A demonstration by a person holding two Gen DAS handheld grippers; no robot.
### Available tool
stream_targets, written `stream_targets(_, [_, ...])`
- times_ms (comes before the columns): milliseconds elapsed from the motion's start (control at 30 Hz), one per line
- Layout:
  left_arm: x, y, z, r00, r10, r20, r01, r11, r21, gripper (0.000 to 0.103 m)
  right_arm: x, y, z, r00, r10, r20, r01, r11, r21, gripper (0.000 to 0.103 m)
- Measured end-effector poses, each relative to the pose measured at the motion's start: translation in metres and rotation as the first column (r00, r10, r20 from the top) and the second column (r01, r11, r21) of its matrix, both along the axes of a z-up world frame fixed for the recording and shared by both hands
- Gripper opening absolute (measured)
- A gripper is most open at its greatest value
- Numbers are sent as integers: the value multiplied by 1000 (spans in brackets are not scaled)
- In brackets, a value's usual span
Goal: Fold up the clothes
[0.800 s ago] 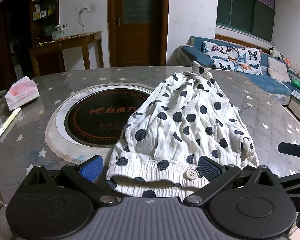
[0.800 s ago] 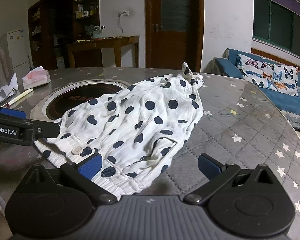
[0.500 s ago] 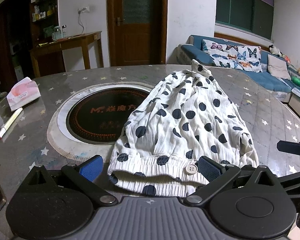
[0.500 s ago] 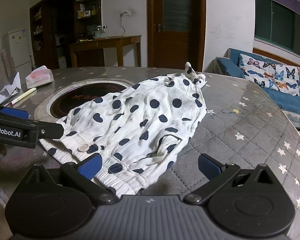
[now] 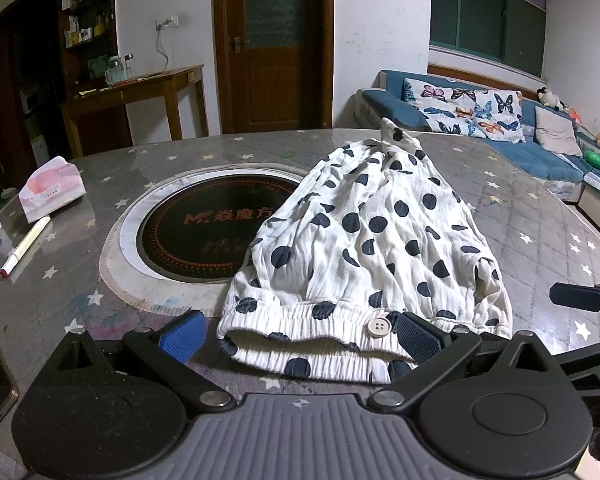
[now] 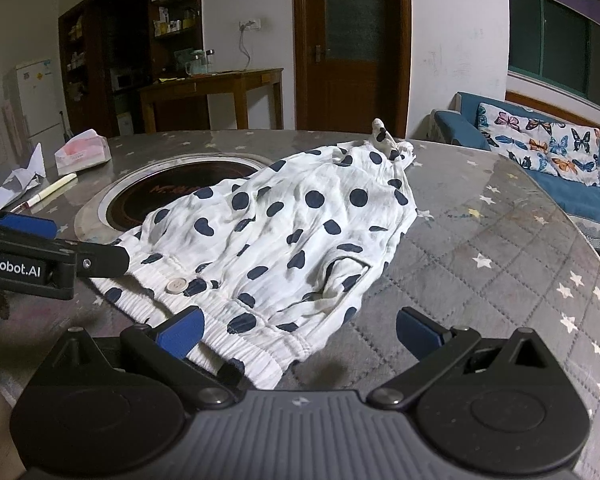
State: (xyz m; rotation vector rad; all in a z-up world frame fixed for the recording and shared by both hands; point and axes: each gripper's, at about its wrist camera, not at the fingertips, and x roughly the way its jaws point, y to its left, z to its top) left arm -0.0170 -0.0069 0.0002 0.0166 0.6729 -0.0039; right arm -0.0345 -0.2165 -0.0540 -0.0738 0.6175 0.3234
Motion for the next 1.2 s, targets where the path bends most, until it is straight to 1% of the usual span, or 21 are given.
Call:
stream_targets(300, [-5,-3,3,1000,-4,11,4,1000,4,103,-4,0,5,1000,3,12,-3,1000,6,103])
stream_targets(600, [-2,-3,1,1000,-4,4,4,1000,11,103,-1,0,2,1000,4,0,-4,1000,4,103])
stream_targets(1200, [17,0,-9,999,4,-34,-3,1000,23,103,18,1,-8,999,-3,-42,3,1000,-3,103])
